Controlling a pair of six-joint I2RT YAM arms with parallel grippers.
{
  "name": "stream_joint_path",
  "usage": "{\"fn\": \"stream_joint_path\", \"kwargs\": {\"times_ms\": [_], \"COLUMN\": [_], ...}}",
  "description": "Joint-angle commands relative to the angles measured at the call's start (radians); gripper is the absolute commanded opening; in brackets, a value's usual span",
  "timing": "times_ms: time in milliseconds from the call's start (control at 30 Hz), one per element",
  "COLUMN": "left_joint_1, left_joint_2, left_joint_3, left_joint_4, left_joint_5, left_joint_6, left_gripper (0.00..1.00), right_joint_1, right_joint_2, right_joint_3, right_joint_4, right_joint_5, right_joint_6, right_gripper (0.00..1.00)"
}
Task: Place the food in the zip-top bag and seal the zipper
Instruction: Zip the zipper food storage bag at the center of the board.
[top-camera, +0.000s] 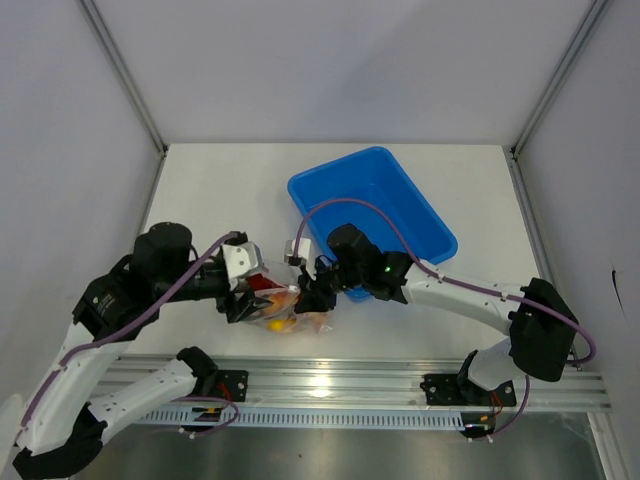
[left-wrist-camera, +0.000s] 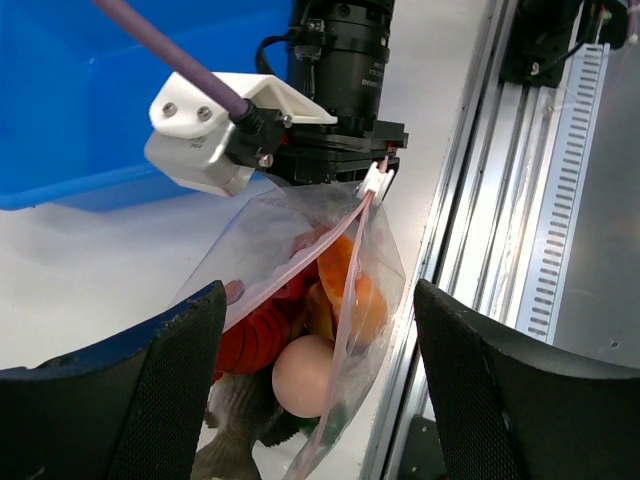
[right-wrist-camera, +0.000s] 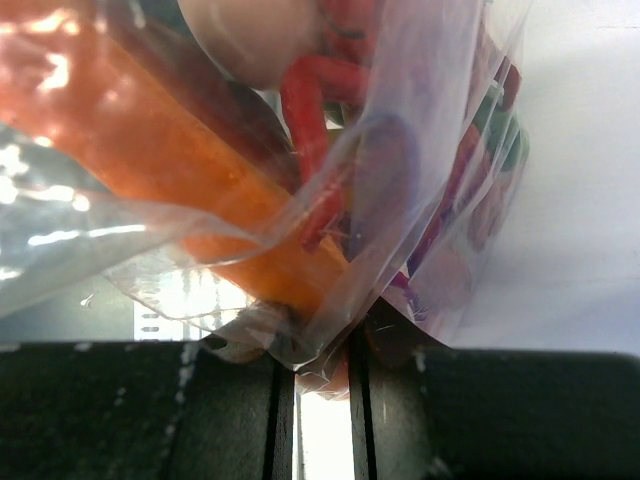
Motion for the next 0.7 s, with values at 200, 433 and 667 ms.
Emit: {"fn": "stream_joint_path", "kwargs": {"times_ms": [200, 433, 667], "left_joint_1": [-0.131, -0.149, -0.149], "left_joint_2": [0.055, 0.072, 0.043], "left_joint_3": [-0.044, -0.053, -0.068], "left_joint_4": [0.022, -0.018, -0.009], "left_joint_5": [-0.083, -0.157, -0.266], "left_joint_6": [0.151, 0.166, 0.125], "left_gripper": [0.78, 0.61, 0.27], "right_joint_1": [-0.001, -0.006, -0.017], "right_joint_2": [0.022, 0.031, 0.025], "right_joint_3": [0.042, 0.051, 0.043], "right_joint_4": [-0.056, -0.058, -0.050], "right_joint_5": [-0.034, -0.031, -0.029], "right_joint_6": [0.034, 0.038, 0.046], "right_gripper": [0.00, 0.00, 0.00]}}
